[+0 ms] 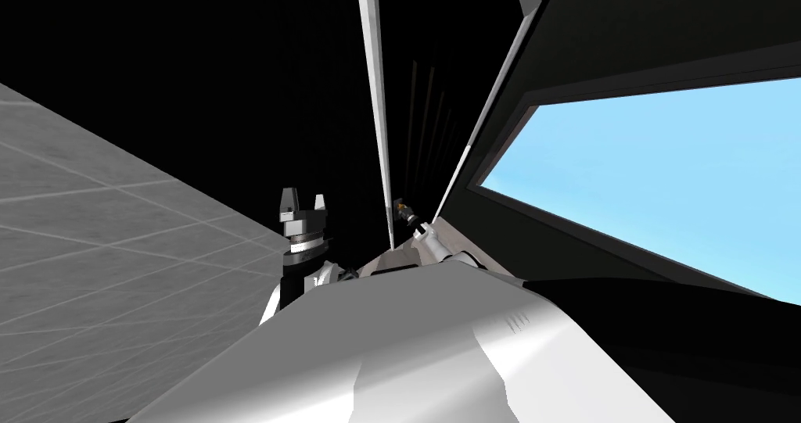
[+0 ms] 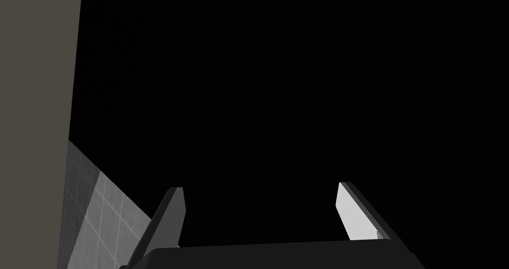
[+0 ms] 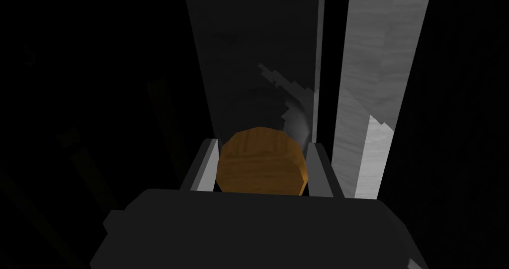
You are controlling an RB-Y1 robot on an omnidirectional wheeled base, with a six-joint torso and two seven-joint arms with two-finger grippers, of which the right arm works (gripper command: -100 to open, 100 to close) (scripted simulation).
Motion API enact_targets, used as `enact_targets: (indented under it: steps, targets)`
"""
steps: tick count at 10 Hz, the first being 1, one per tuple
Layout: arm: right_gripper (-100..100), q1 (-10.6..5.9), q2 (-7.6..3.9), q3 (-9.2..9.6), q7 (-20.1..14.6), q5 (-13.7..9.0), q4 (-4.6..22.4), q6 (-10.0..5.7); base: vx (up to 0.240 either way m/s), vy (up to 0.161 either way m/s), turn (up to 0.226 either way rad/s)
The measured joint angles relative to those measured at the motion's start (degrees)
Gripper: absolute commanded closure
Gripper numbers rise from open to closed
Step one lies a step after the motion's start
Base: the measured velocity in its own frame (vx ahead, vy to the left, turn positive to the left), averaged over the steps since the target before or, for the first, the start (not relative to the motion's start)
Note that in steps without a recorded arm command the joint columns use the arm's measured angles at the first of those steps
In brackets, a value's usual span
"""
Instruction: Pull the door open
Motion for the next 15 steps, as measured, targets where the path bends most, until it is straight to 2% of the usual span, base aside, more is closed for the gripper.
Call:
enact_targets:
  steps: [10, 15]
  targets:
    - [100, -0.07, -2.0, -0.07, -14.33, -7.04, -0.1, 0.31, -0.049, -0.026, 0.082]
    - [100, -0.07, -3.09, 0.09, -21.66, -11.31, -0.13, 0.61, -0.048, -0.031, 0.097]
